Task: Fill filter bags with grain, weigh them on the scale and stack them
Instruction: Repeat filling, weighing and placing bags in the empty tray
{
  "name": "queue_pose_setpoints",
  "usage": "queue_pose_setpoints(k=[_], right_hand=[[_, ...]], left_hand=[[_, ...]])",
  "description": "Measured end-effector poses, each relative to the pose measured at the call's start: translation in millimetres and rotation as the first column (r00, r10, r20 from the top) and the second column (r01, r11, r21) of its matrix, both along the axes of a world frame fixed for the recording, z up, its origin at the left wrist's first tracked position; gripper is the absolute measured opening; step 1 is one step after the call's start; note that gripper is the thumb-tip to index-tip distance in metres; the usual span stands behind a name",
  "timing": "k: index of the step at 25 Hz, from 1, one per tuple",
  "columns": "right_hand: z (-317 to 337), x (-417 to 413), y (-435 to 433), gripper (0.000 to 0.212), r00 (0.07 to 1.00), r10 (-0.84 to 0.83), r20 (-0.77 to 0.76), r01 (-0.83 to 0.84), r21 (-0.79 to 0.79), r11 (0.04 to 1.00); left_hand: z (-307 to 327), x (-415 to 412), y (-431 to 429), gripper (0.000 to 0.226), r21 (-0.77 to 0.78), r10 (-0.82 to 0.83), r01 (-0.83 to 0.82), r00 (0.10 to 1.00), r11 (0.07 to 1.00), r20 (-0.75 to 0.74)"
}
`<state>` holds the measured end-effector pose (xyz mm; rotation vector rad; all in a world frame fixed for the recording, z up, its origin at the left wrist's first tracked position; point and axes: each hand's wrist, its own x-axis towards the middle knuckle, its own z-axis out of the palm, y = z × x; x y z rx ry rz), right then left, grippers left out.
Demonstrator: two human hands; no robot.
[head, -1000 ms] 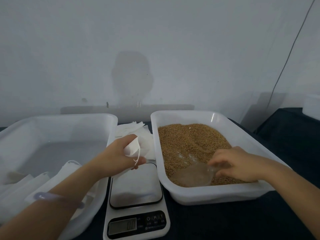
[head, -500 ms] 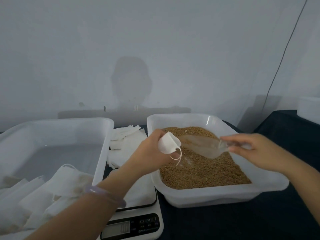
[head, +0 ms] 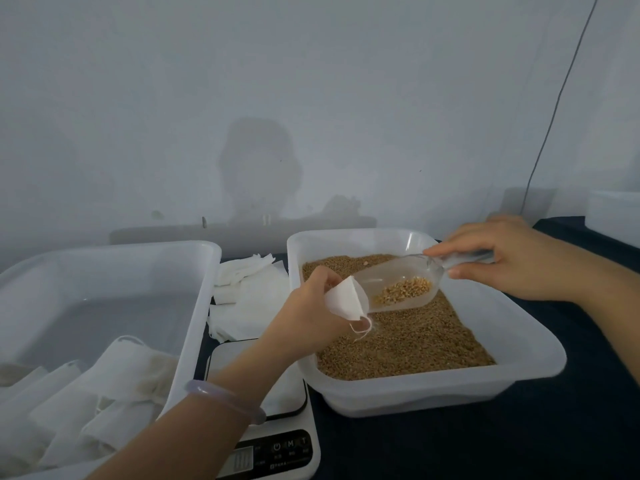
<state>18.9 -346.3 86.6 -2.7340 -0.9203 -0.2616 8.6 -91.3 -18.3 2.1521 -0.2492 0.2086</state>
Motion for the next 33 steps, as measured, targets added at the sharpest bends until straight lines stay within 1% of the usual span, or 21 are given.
queue_pose_setpoints(k=[3,5,9,16,21,26,28,29,30,31,33], right_hand=[[6.5,2.1,7.8,0.036,0.996,-0.027,0.081,0.035,-0.094,0.995],[11.0,4.0,11.9,0.034,0.989,-0.034,0.144,0.052,-0.125,0.991],[20.9,6.3,15.5,0.034,0.978,-0.049,0.202,0.086,-0.178,0.98],[26.0,8.8,21.6,0.032,0.954,-0.055,0.295,0.139,-0.272,0.952],[26.4,7.5,25.6,0.031,0.92,-0.003,0.393,0.105,-0.238,0.966],[24.9,2.2,30.2,0.031,0.914,-0.004,0.407,0.079,-0.168,0.983],[21.8,3.0,30.6,0.031,0.9,0.017,0.436,0.055,-0.152,0.987],[19.0,4.6,29.8,0.031,0.893,0.027,0.449,0.044,-0.146,0.988],[16.4,6.8,28.1,0.031,0.89,0.026,0.455,0.038,-0.131,0.991],[13.4,10.2,24.8,0.032,0.895,0.009,0.446,0.043,-0.106,0.993],[4.5,20.7,16.9,0.035,0.926,-0.076,0.37,0.103,-0.056,0.993]], left_hand=[[1.3,1.0,-3.3,0.045,0.024,0.002,-0.001,1.0,1.0,-0.027],[2.8,1.2,-7.1,0.047,0.037,0.015,-0.014,0.999,0.999,-0.044],[1.7,0.5,-18.4,0.052,0.087,0.05,-0.048,0.998,0.995,-0.027],[-2.8,0.4,-26.9,0.054,0.042,0.102,-0.102,0.995,0.994,-0.011],[-3.5,-1.0,-24.8,0.054,-0.034,0.118,-0.119,0.993,0.992,-0.021],[-2.5,-2.5,-21.5,0.061,-0.053,0.162,-0.16,0.986,0.986,0.026],[-1.6,-1.0,-19.9,0.061,-0.028,0.174,-0.173,0.984,0.984,0.04],[-0.7,0.1,-18.4,0.059,0.014,0.176,-0.177,0.983,0.984,0.053],[0.1,1.3,-15.9,0.057,0.051,0.175,-0.179,0.982,0.983,0.068],[0.1,3.0,-12.4,0.055,0.054,0.178,-0.182,0.981,0.982,0.078],[-2.7,3.9,-5.9,0.048,-0.058,0.195,-0.192,0.979,0.98,0.06]])
